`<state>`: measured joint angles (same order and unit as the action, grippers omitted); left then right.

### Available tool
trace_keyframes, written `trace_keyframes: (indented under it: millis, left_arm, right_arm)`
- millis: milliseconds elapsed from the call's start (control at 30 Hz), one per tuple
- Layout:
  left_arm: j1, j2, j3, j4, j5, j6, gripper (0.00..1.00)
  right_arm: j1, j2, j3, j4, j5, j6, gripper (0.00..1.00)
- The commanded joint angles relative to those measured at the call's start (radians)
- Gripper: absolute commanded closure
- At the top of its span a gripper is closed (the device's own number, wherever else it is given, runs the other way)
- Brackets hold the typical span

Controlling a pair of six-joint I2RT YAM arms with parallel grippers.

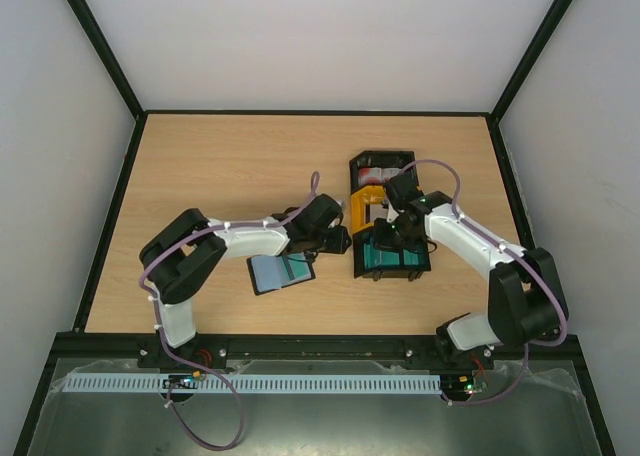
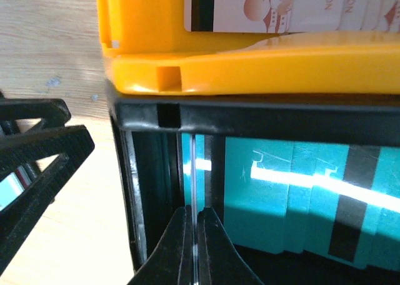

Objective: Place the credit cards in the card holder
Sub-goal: Pick up the credit card from the storage box.

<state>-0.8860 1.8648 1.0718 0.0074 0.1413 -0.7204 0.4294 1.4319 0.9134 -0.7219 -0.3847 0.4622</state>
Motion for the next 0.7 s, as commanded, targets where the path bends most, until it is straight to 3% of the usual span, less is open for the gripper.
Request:
trace_keyframes:
  millis: [0, 167, 300, 533, 667]
  left_arm:
    - [0.005, -0.074, -0.035, 0.001, -0.028, -0.022, 0.62]
    - [0.016, -0.167, -0.060, 0.033, -0.011, -0.044, 0.51]
    - [0.045, -0.245, -0.105, 0.121, 0.083, -0.080, 0.40]
    - [0.079, -0.366, -0.231, 0.339, 0.191, -0.227, 0.19]
    - [0.079, -0.360, -0.255, 0.457, 0.285, -0.288, 0.15]
  right_arm:
    - [-0.001, -0.055, 0.069, -0.067, 0.071, 0.019, 0.98]
    - [-0.002, -0.085, 0.109, -0.080, 0.040, 0.022, 0.98]
    - [-0.025, -0.114, 0.112, -0.043, -0.057, 0.029, 0.98]
    - [-0.077, -0.221, 0.074, 0.098, -0.185, 0.107, 0.98]
    - [-0.079, -0.310, -0.004, 0.218, -0.268, 0.167, 0.98]
